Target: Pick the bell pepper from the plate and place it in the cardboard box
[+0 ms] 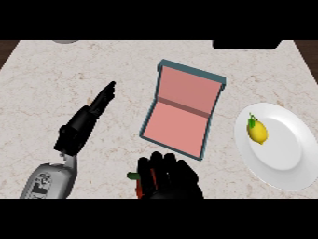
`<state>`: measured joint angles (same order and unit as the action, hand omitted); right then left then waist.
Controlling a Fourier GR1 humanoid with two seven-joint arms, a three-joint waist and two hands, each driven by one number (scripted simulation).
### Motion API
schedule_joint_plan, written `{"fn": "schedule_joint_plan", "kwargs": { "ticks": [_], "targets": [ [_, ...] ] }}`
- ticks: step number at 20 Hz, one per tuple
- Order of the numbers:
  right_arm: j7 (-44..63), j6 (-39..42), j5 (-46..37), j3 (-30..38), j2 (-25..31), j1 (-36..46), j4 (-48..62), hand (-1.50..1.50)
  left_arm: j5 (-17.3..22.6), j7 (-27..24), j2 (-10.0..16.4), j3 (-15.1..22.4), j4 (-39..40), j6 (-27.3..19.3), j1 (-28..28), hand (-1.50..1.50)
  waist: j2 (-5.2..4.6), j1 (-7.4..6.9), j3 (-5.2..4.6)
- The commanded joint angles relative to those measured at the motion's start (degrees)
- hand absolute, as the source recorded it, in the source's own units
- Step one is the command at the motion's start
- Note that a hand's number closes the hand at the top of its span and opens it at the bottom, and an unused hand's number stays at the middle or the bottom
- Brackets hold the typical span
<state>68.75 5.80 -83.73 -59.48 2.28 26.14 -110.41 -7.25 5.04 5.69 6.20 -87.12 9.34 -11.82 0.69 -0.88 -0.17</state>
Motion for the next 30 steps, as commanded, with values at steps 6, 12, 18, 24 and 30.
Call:
{"fn": "schedule_joint_plan", "kwargs": {
  "ticks": [6,12,18,24,30],
  "targets": [
    [13.8,6.4,2.4,8.6,-2.2,7.7,-3.5,1.50,0.1,0.9,-0.4,-0.7,0.5,-0.6,-1.3,0.00,-0.31,0.23,0.00],
    [14.0,3.6,7.8,14.7,-2.2,13.5,2.0,1.50,0.1,-1.2,-0.5,1.2,-1.9,0.7,2.2,0.00,-0.44,-1.06,0.04],
    [14.7,1.5,12.6,21.9,-2.2,22.5,8.4,1.50,-2.1,-0.1,-2.3,2.0,0.1,-1.5,-0.5,0.00,-0.62,-1.14,0.02],
    [10.2,0.5,12.8,27.0,-2.2,26.0,19.2,1.50,0.0,0.4,-0.8,0.7,-1.6,0.7,0.3,0.00,-0.72,-0.67,0.09],
    [5.0,-5.8,13.4,27.2,-2.2,22.9,29.0,1.50,0.5,-2.7,1.1,-1.8,0.1,1.6,0.1,0.00,-0.92,-0.48,0.12]
  ]
}}
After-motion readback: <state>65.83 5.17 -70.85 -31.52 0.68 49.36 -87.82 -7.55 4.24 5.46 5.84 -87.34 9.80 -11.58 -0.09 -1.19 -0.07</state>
